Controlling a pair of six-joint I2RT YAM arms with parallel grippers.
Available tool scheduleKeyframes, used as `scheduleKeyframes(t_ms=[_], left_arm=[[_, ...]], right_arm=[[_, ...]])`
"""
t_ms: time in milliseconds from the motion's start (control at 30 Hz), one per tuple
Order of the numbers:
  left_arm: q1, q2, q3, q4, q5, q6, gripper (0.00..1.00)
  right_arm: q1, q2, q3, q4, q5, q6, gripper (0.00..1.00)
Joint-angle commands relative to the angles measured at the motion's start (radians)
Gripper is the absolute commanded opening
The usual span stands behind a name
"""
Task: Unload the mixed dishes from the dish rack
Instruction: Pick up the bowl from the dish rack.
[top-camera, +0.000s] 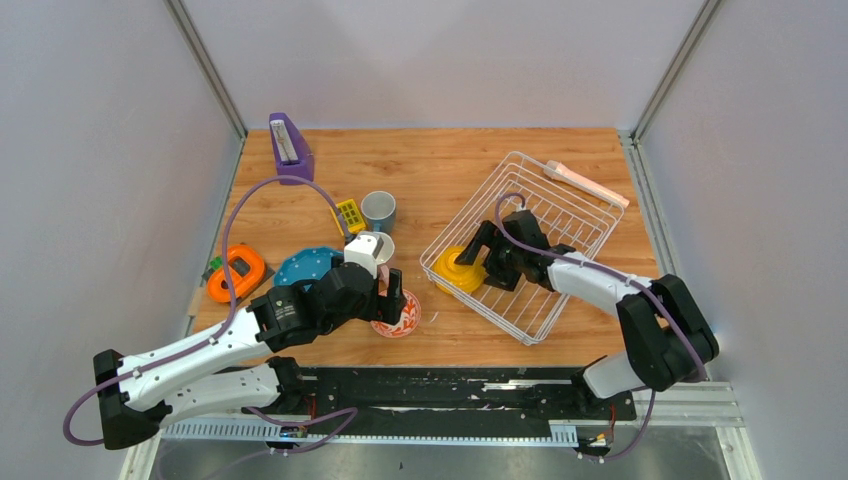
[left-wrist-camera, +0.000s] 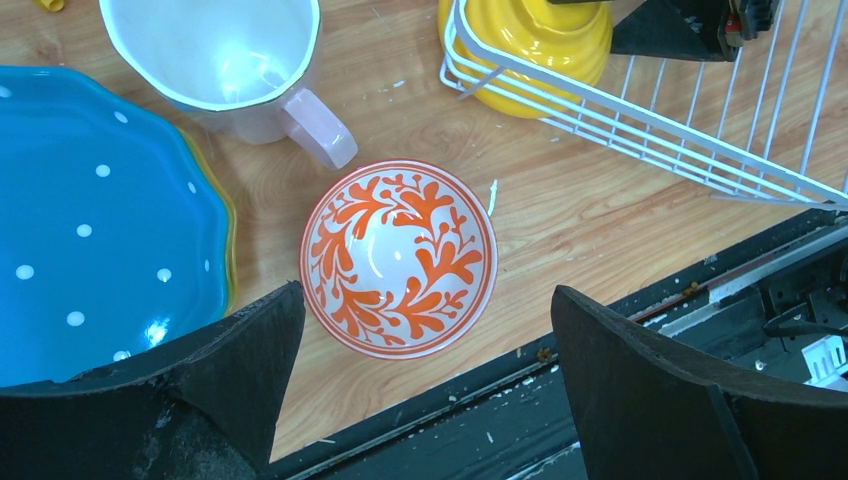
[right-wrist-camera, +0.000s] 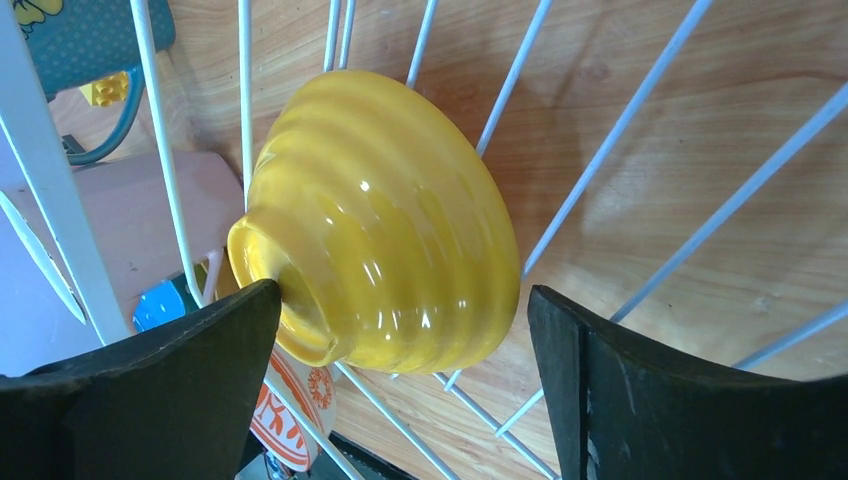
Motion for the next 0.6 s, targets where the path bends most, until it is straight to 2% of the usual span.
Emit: scheduleKeyframes(t_ms=[0, 500, 567], left_arm=[[-0.002, 0.0, -0.001, 0.022, -0.027, -0.014, 1.0], [-0.001, -0.013, -0.013, 0.025, -0.027, -0.02, 1.0], [-0.001, -0.014, -0.014, 0.024, -0.027, -0.023, 1.0]], right_arm=[[0.019, 0.039, 0.038, -0.006, 0.023, 0.017, 0.93], [0.019, -0.128, -0.027, 0.012, 0.046, 0.049, 0.49], [0.019, -0.145, -0.033, 0.014, 0.051, 0.049, 0.39]])
